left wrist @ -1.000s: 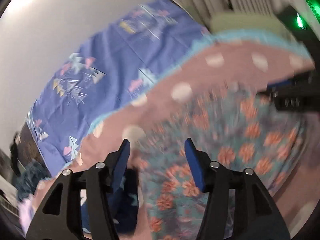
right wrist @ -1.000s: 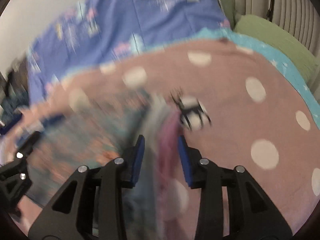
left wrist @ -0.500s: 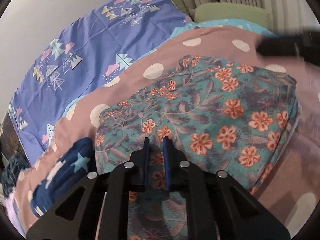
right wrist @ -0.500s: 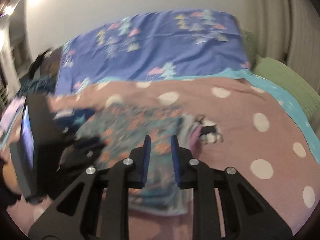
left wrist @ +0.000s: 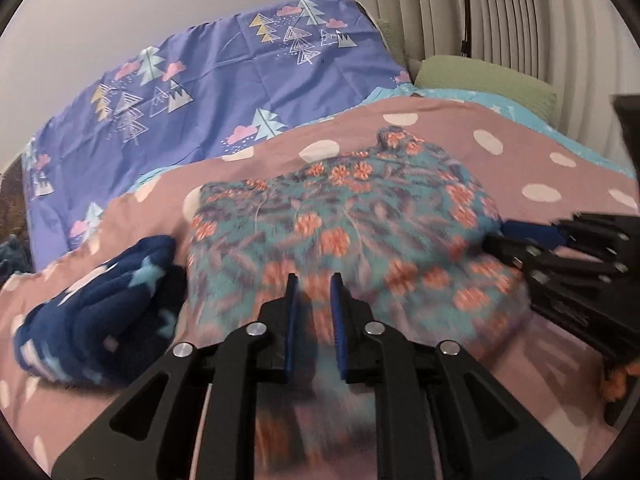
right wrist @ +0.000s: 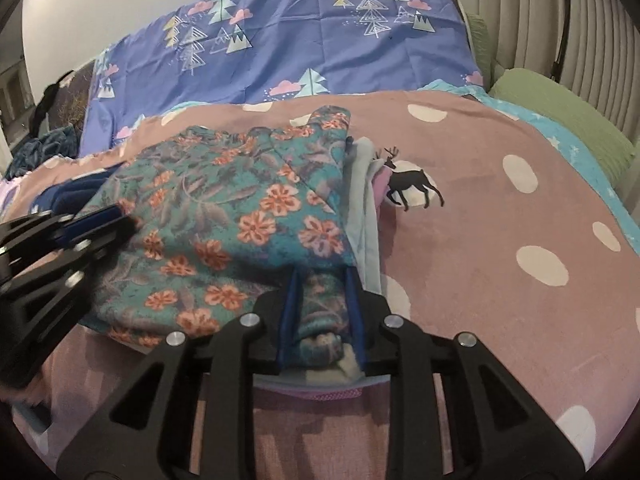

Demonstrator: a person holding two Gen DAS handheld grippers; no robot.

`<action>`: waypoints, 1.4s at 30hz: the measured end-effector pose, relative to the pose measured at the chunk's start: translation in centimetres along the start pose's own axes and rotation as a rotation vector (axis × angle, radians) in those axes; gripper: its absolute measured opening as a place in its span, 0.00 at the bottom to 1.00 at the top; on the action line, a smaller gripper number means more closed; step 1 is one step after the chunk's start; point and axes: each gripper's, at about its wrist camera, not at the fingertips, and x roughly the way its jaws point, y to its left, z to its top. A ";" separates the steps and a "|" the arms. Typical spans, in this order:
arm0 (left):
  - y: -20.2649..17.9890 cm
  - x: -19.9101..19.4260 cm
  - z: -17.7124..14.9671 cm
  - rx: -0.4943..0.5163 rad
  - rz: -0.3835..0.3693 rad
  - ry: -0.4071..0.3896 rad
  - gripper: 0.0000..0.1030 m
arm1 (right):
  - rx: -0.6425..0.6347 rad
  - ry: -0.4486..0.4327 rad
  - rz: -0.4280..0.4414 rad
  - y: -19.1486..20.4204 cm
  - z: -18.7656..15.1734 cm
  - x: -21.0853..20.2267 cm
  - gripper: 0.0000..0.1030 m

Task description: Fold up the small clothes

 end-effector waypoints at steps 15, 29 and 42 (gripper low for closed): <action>-1.9 -17.3 -5.9 -0.057 -0.059 -0.060 0.56 | 0.079 -0.096 0.023 0.5 -5.1 -16.9 0.61; -6.4 -26.2 -7.2 -0.141 0.036 -0.133 0.88 | 0.107 -0.305 -0.040 -2.0 -10.5 -31.0 0.98; -7.0 -30.6 -8.4 -0.163 0.124 -0.221 0.99 | 0.036 -0.303 -0.089 -0.7 -10.6 -33.6 0.98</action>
